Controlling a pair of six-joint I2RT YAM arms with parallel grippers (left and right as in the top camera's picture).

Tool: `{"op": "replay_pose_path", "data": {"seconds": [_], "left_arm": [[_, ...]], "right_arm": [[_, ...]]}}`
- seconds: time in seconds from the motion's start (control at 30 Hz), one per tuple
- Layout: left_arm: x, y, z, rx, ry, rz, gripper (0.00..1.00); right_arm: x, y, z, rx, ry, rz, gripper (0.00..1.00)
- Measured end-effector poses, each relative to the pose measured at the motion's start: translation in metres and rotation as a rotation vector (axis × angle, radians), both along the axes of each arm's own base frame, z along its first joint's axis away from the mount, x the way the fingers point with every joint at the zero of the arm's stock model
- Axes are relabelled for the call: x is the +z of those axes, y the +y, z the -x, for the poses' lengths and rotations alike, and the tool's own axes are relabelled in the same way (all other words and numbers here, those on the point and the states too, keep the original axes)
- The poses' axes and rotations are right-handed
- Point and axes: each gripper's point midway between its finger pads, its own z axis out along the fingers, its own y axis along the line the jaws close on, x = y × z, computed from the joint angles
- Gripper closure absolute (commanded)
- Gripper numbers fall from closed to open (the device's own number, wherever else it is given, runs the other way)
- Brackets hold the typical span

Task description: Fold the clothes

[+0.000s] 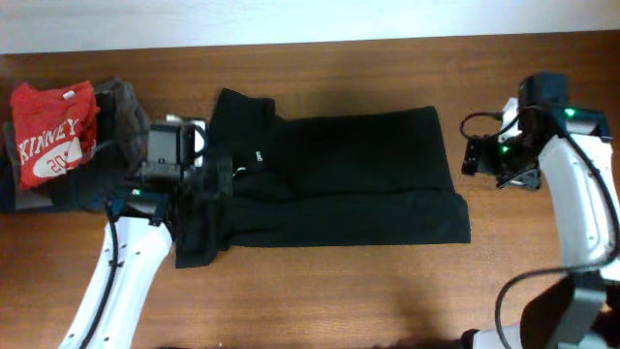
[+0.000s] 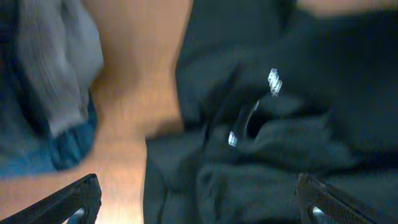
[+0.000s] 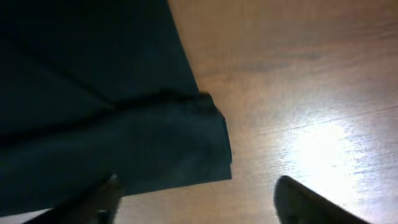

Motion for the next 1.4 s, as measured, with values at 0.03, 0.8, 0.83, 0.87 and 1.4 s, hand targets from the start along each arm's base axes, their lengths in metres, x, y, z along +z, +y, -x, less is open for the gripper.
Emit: {"op": "replay_pose_path", "data": {"seconds": [0.03,0.8,0.83,0.87,1.4], "left_arm": [[0.009,-0.002,-0.008,-0.010,-0.028,0.003,0.01],[-0.134,-0.023,-0.217,-0.240,0.120,0.218,0.11],[-0.135,-0.022,-0.217,-0.238,0.120,0.213,0.16],[-0.136,-0.021,-0.218,-0.233,0.121,0.204,0.19],[-0.164,-0.015,-0.217,-0.213,0.164,0.177,1.00]], "right_arm": [[0.004,0.001,0.000,0.003,-0.011,-0.003,0.01],[0.007,0.024,0.006,0.038,-0.004,-0.128,0.00],[0.007,0.024,0.006,0.037,-0.004,-0.128,0.01],[0.007,0.024,0.006,0.039,-0.004,-0.128,0.00],[0.016,0.024,-0.025,0.053,-0.139,-0.134,0.27]]}}
